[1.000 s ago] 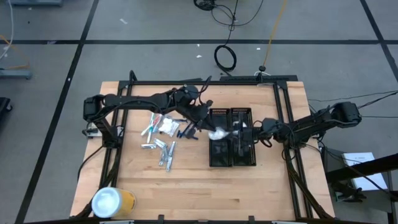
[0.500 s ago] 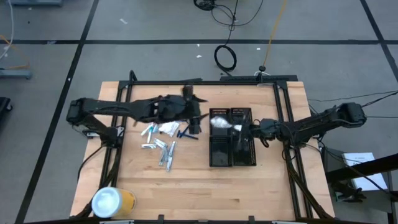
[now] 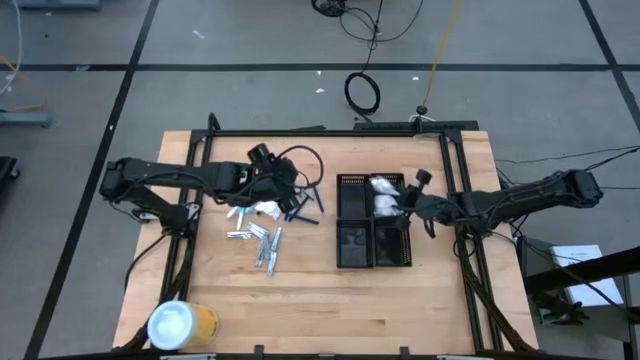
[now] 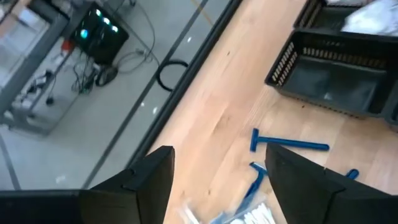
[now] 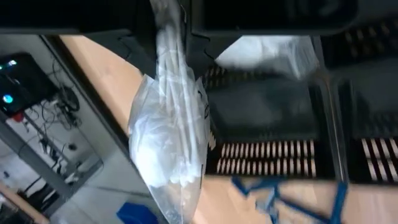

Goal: Pick & Place Travel size toiletries
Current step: Put the cotton pack into the top right black basket

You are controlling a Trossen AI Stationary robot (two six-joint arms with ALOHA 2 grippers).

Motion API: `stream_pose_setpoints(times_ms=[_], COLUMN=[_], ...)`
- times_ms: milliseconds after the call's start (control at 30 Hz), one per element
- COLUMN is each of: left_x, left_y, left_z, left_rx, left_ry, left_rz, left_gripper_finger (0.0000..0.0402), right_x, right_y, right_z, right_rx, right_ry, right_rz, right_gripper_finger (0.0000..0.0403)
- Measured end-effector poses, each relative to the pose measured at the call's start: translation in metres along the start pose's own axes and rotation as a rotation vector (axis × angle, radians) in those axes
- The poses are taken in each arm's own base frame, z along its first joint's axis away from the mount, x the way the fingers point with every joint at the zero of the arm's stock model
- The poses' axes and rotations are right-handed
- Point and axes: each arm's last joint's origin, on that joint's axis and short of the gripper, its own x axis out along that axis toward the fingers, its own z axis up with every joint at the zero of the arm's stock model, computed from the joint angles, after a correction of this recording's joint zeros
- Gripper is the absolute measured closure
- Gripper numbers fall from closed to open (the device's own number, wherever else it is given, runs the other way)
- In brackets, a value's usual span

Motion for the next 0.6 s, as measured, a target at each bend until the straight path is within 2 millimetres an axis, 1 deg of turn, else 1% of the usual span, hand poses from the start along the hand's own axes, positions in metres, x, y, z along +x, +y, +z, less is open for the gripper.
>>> stream_pose_setpoints(times_ms=[133, 300, 433, 600], left_x=[0.0056, 0.0101, 0.0105, 0.0104], left_y=[0.0016, 0.0016, 0.0009, 0.0003], left_z=[-0.005, -0.0091, -0.0095, -0.0097], left_rx=[-0.03, -0.031, -0.042, -0.045], left_ry=[0.029, 0.044, 0.048, 0.054], left_rz=[0.014, 0.022, 0.007, -0.016], left_gripper_finger=[0.0169, 0.0178, 0.0176, 0.0179], right_x=[0.0012, 0.0036, 0.0044, 0.0044], right_y=[-0.0008, -0.0037, -0.0049, -0.0048], right_z=[-0.0065, -0.0078, -0.0073, -0.0073], right_rx=[-0.034, -0.006, 0.053, 0.059], right_ry=[0.061, 0.078, 0.075, 0.074], right_rz=[-0.006, -0.027, -0.036, -0.036], right_gripper_finger=[0.0375, 0.0343, 0.0309, 0.0248])
